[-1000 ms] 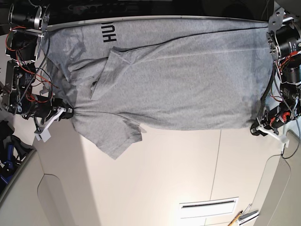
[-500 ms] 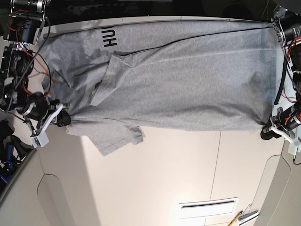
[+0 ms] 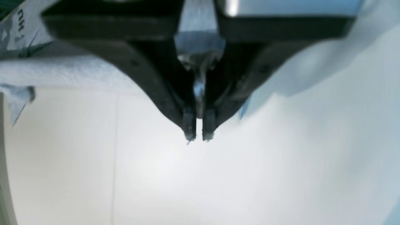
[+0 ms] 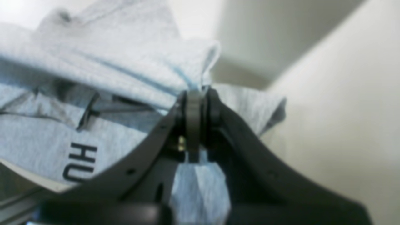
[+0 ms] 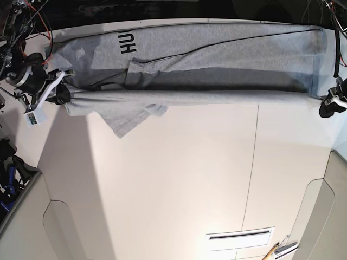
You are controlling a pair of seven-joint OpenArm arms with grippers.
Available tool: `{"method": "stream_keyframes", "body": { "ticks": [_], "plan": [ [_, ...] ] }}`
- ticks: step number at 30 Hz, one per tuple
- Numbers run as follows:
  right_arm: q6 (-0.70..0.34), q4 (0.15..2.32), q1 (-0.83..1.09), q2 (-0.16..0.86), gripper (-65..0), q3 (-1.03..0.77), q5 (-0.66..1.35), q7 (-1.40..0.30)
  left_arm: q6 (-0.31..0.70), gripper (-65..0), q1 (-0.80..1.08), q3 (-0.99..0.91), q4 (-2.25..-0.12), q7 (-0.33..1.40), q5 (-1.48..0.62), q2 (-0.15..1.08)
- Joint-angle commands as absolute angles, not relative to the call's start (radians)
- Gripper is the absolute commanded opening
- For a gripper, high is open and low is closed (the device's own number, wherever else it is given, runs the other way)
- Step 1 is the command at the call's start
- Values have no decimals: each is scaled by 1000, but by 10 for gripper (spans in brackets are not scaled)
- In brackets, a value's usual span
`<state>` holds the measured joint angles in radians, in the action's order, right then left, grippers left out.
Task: Fold the T-shirt properly
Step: 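Fold the shirt lengthwise, bringing the hem side over the collar side, then tuck the loose sleeve under the folded strip with the right gripper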
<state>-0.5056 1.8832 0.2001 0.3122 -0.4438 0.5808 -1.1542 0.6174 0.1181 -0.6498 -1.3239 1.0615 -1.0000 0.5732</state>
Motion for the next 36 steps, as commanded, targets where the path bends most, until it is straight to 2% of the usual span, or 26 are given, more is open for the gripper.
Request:
{"method": "stream_keyframes", "body": {
  "ticks": [1, 8, 9, 11, 12, 13, 14, 21, 26, 29, 33, 36],
  "plan": [
    [-501, 1900, 205, 330, -650, -472, 584, -1149, 618, -650, 121, -667, -1343, 1045, -1010, 601],
    [-501, 1900, 239, 330, -650, -506, 603, -1153, 649, -650, 189, -668, -1343, 1056, -1033, 598],
    [-501, 1900, 239, 330, -638, -506, 608, -1157, 652, -584, 192, -668, -1343, 1057, -1037, 598],
    [-501, 1900, 239, 330, -453, -506, 633, -1156, 675, -421, 191, -668, -1343, 1059, -1040, 599],
    [-501, 1900, 239, 330, -389, -506, 645, -1156, 679, -380, 191, -668, -1344, 1059, -1044, 599],
    [-501, 1903, 239, 330, -354, -506, 651, -1156, 678, -374, 189, -668, -1347, 1059, -1051, 599],
    [-501, 1908, 238, 330, -348, -506, 651, -1156, 678, -374, 189, -668, -1351, 1059, -1055, 599],
    [-501, 2013, 204, 330, -349, -506, 650, -1103, 678, -374, 188, -670, -1440, 1058, -1058, 601],
    [-502, 1977, 91, 329, -348, -493, 562, -999, 678, -374, 188, -670, -1481, 1051, -1058, 601],
    [-502, 1866, 17, 329, -348, -462, 539, -994, 678, -374, 188, -670, -1481, 1051, -1058, 601],
    [-502, 1628, -72, 330, -287, -375, 542, -990, 678, -374, 188, -670, -1481, 1051, -1057, 601],
    [-502, 1440, -130, 329, -282, -286, 543, -972, 678, -374, 188, -670, -1481, 1051, -1057, 601]
  ]
}}
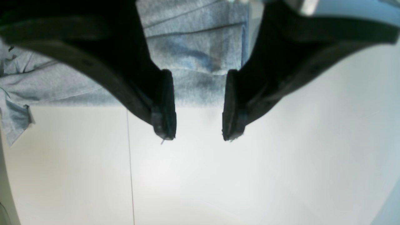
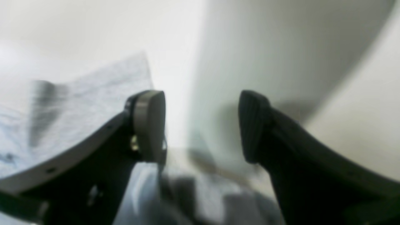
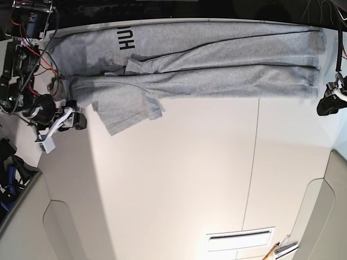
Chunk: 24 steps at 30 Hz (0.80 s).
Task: Fold the T-shirt properly
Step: 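Tuck the loose sleeve under the folded strip with the right gripper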
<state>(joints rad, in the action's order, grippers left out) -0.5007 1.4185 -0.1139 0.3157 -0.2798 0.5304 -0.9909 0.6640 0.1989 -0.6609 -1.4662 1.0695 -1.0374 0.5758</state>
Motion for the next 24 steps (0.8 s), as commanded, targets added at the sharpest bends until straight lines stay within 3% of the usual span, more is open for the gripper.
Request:
{"method": "stream_keyframes", "body": {
  "ticks": [1, 5, 9, 10, 12, 13, 17, 24],
  "plan": [
    [-502, 1384, -148, 329, -282, -253, 543, -961, 678, -374, 188, -670, -1481, 1051, -1057, 600],
    [-502, 1239, -199, 296, -282, -147, 542, -958, 678, -374, 188, -670, -1481, 1051, -1054, 595],
    [-503, 1230, -205, 234, -304, -87, 541, -974, 678, -374, 188, -670, -1481, 1051, -1054, 584],
    [-503, 1230, -208, 223, -361, -78, 541, -987, 678, -374, 188, -670, -1481, 1051, -1054, 579],
    [-502, 1238, -213, 208, -583, -74, 539, -1013, 678, -374, 188, -670, -1481, 1051, -1054, 567],
    [-501, 1245, -214, 204, -650, -76, 540, -1023, 678, -374, 189, -670, -1481, 1051, -1054, 562],
    [-503, 1344, -204, 202, -650, -90, 555, -1073, 678, -374, 189, -670, -1480, 1051, -1053, 551],
    [-504, 1713, -95, 202, -650, -97, 570, -1160, 678, -374, 189, -670, -1480, 1051, -1054, 548]
  ]
}}
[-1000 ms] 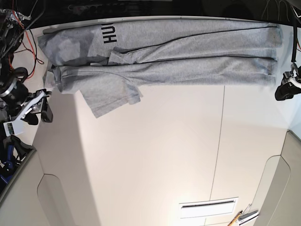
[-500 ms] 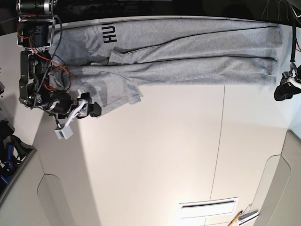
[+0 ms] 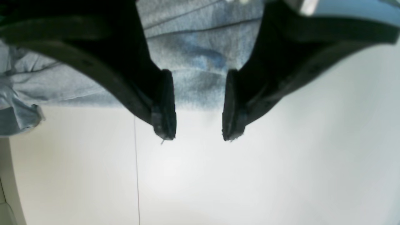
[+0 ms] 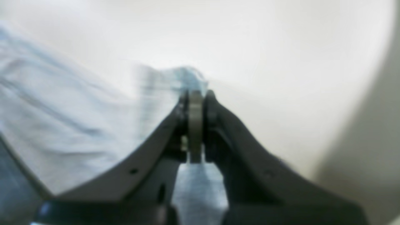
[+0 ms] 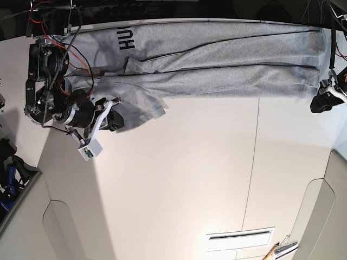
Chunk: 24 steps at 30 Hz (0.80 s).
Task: Fold the T-shirt properly
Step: 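Tuck the loose sleeve under the folded strip with the right gripper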
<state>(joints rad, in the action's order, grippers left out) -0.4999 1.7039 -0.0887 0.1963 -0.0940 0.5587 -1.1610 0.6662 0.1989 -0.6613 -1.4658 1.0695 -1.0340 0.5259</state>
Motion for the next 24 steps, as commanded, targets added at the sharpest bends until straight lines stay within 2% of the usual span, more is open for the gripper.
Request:
{"method": "stream_keyframes", "body": {
  "ticks": [1, 6, 13, 22, 23, 24],
  "plan": [
    [-504, 1765, -66, 202, -650, -97, 569, -1160, 678, -374, 189, -670, -1480, 1051, -1054, 548],
    [-502, 1964, 101, 201, -650, -97, 569, -1161, 678, -374, 189, -670, -1480, 1051, -1053, 548],
    [-502, 2133, 339, 201, -650, -97, 603, -1161, 678, -374, 189, -670, -1480, 1051, -1054, 548],
    [-502, 2187, 436, 202, -650, -97, 609, -1164, 678, -374, 189, -670, -1480, 1051, -1055, 548],
    [-502, 2187, 435, 201, -604, -97, 610, -1163, 678, -374, 189, -670, -1480, 1051, -1054, 548],
    [-502, 2187, 435, 201, -499, -97, 610, -1162, 678, -374, 189, -670, -1480, 1051, -1054, 548]
  ]
}}
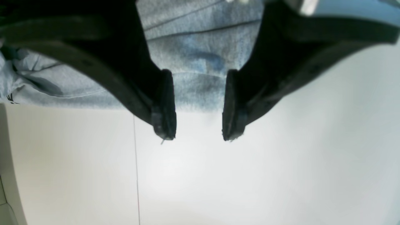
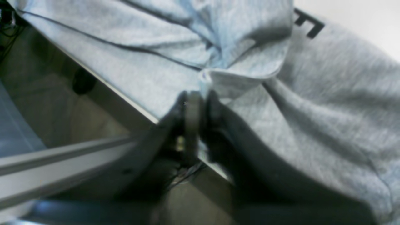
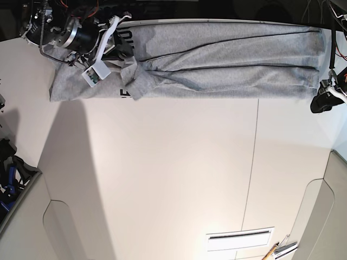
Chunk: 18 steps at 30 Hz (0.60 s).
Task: Fold the T-shirt properly
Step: 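Tuck the loose sleeve under the folded strip with the right gripper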
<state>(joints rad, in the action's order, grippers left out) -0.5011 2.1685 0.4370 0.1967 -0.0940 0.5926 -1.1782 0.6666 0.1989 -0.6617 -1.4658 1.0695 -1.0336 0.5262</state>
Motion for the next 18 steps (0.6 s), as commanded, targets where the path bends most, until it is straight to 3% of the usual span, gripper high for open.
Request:
{"method": "stream_keyframes", "body": {
  "ticks": [1, 3, 9, 18],
  "plan": [
    [-502, 2187, 435, 201, -407, -97, 610, -1156, 678, -374, 189, -670, -1480, 1052, -1054, 548],
    [-502, 2187, 435, 201, -312, -97, 610, -1152, 678, -374, 189, -670, -1480, 1052, -1053, 549],
    [-502, 2191, 409, 202, -310, -99, 584, -1152, 682, -374, 202, -680, -1480, 1052, -1011, 549],
    [-447, 2191, 309, 202, -309, -99, 324, -1056, 698, -374, 338, -861, -1480, 1051, -1025, 548]
  ]
}}
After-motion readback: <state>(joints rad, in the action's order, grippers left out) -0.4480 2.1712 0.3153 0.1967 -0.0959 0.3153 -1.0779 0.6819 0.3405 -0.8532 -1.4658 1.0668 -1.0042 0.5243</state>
